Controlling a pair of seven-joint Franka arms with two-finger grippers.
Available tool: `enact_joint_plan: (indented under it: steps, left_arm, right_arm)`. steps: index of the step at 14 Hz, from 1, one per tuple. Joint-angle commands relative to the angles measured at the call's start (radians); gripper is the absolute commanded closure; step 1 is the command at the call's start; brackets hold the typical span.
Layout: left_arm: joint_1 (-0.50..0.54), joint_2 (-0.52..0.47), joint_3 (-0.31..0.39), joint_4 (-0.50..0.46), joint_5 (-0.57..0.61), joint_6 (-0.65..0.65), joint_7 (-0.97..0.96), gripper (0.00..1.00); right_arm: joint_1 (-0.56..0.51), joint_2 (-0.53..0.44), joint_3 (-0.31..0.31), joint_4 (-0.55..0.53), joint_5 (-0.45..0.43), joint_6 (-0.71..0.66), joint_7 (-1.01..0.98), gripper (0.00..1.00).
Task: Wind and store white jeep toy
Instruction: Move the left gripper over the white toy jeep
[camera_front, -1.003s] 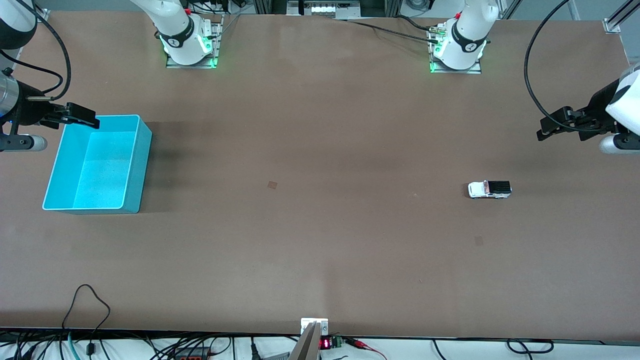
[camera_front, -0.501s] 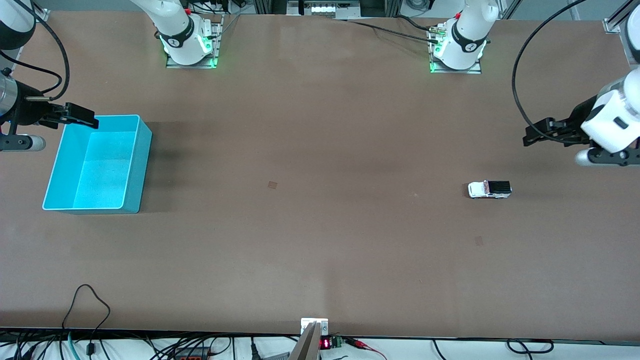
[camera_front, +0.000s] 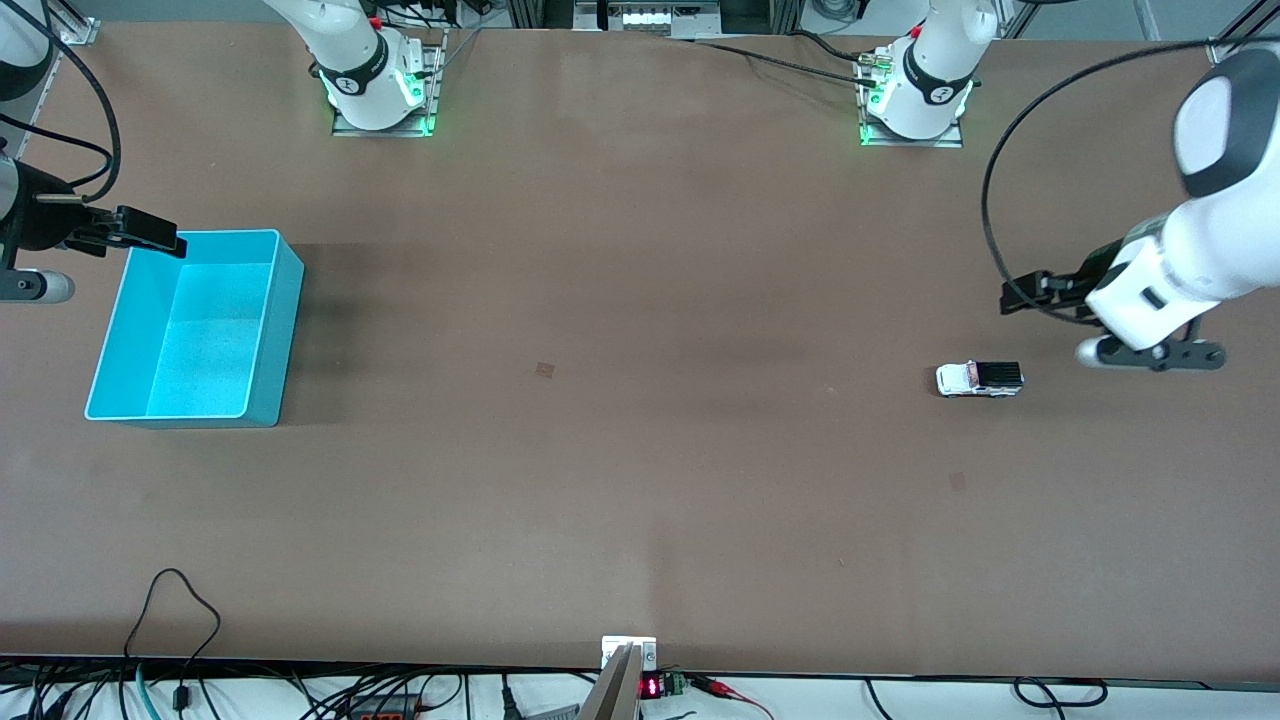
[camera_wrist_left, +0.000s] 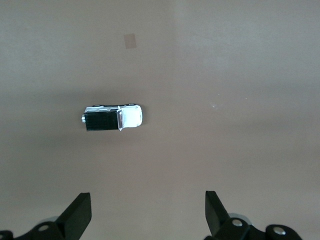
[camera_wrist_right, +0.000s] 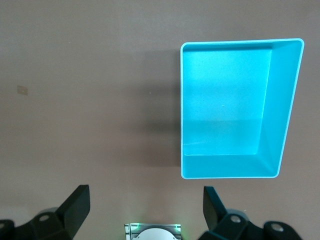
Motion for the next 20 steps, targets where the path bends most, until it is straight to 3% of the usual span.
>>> enact_joint_plan:
  steps: [1, 9, 13, 15, 20]
  left_arm:
    - [-0.004, -0.01, -0.002, -0.065, 0.01, 0.057, 0.003, 0.0]
    - [0.0, 0.002, 0.0, -0.307, 0.111, 0.281, 0.238, 0.0]
    - [0.003, 0.065, -0.003, -0.334, 0.205, 0.37, 0.435, 0.0]
    - [0.011, 0.103, -0.012, -0.335, 0.275, 0.437, 0.552, 0.0]
    - [0.062, 0.146, -0.014, -0.335, 0.285, 0.485, 0.96, 0.0]
  right_arm:
    - [-0.045, -0.018, 0.056, -0.013, -0.011, 0.0, -0.003, 0.0]
    - [-0.009, -0.019, 0.044, -0.012, -0.014, -0.002, -0.001, 0.0]
    - [0.067, -0.018, -0.036, -0.012, -0.016, 0.0, 0.002, 0.0]
    - [0.064, -0.018, -0.034, -0.012, -0.014, 0.0, 0.002, 0.0]
    - [0.058, -0.002, -0.039, -0.004, -0.011, 0.0, -0.007, 0.0]
